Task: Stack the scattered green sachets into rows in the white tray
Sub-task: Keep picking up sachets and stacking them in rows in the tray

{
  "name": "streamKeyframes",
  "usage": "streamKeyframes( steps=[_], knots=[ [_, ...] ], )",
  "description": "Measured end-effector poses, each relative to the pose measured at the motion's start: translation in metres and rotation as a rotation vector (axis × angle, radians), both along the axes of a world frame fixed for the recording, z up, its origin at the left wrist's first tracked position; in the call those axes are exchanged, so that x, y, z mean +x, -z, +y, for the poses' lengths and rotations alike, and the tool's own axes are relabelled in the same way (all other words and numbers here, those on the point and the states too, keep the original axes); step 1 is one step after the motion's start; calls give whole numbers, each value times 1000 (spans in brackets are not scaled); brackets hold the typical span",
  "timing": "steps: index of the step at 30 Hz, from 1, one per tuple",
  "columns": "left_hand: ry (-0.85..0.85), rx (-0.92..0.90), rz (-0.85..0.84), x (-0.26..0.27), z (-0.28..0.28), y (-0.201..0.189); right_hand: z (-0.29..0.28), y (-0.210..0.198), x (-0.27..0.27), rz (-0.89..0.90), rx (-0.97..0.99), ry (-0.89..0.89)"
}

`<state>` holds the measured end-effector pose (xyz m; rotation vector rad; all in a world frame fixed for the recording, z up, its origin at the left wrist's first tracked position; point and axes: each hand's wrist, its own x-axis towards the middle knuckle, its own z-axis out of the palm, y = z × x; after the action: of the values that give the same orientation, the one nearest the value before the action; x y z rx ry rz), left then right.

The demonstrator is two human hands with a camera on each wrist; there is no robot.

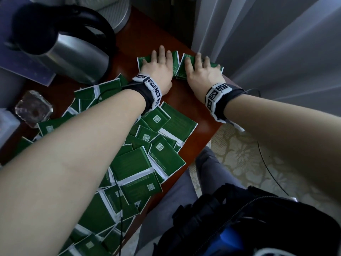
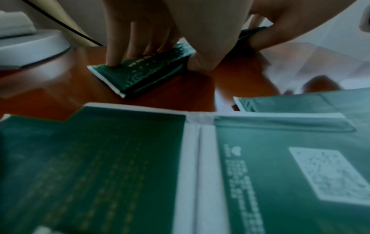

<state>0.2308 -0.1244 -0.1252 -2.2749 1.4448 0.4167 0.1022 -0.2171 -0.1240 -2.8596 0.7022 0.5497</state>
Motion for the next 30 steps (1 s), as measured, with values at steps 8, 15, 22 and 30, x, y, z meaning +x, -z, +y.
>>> streamKeyframes(
  steps=[8,15,22,30],
  knots=[
    [17,40,-11,-6,-16,-14,-7,-11,1,67,20,-7],
    [-66,-77,11,-9,-17,-43,-21,-30,-2,15,137,41],
    [-183,-117,-20,-31,4,-82,-33,-76,-7,-20,152,7],
    [-369,-132,-175,-35,71,-139,9,-120,14,-78,156,-275]
  ],
)
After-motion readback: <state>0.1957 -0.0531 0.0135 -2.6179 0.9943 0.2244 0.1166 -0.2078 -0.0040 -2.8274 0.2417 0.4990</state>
